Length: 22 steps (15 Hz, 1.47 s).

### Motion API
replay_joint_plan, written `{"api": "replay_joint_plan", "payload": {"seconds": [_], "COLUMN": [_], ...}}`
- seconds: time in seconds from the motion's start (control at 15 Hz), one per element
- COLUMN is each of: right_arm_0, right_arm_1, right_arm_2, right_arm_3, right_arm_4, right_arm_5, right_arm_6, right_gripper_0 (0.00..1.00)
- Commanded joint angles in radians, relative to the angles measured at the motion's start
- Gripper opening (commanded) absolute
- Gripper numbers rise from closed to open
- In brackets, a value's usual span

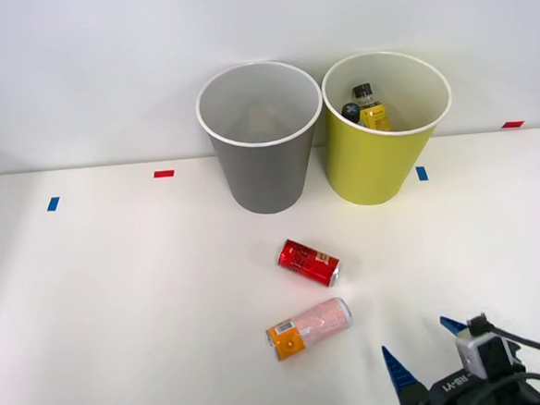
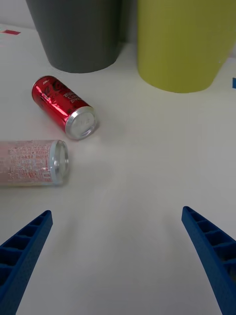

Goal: Put cans in the gray bin, plastic bottles in the light green bin

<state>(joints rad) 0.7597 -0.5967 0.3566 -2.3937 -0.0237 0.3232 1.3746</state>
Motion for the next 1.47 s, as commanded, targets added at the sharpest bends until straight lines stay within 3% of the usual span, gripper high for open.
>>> {"api": "replay_joint_plan", "payload": {"seconds": [0.07, 0.4, 0.6, 0.73, 0.93, 1.2, 1.47], "right_arm_0": [-0.183, -0.416, -0.517, -0.585, -0.68, -0.749, -0.786], "right_arm_1": [-0.115, -0.201, -0.244, -0.241, -0.224, -0.202, -0.204], "right_arm_2": [0.065, 0.186, 0.225, 0.225, 0.225, 0.225, 0.24], "right_arm_3": [-0.154, -0.159, -0.159, -0.16, -0.16, -0.206, -0.224], "right_arm_4": [-0.071, -0.079, -0.113, -0.211, -0.275, -0.297, -0.298], "right_arm_5": [0.321, 0.474, 0.52, 0.608, 0.735, 0.938, 1.022], "right_arm_6": [-0.075, -0.037, 0.196, 0.354, 0.534, 0.699, 0.801], "right_gripper_0": [0.91, 0.91, 0.91, 0.91, 0.91, 0.91, 0.91]}}
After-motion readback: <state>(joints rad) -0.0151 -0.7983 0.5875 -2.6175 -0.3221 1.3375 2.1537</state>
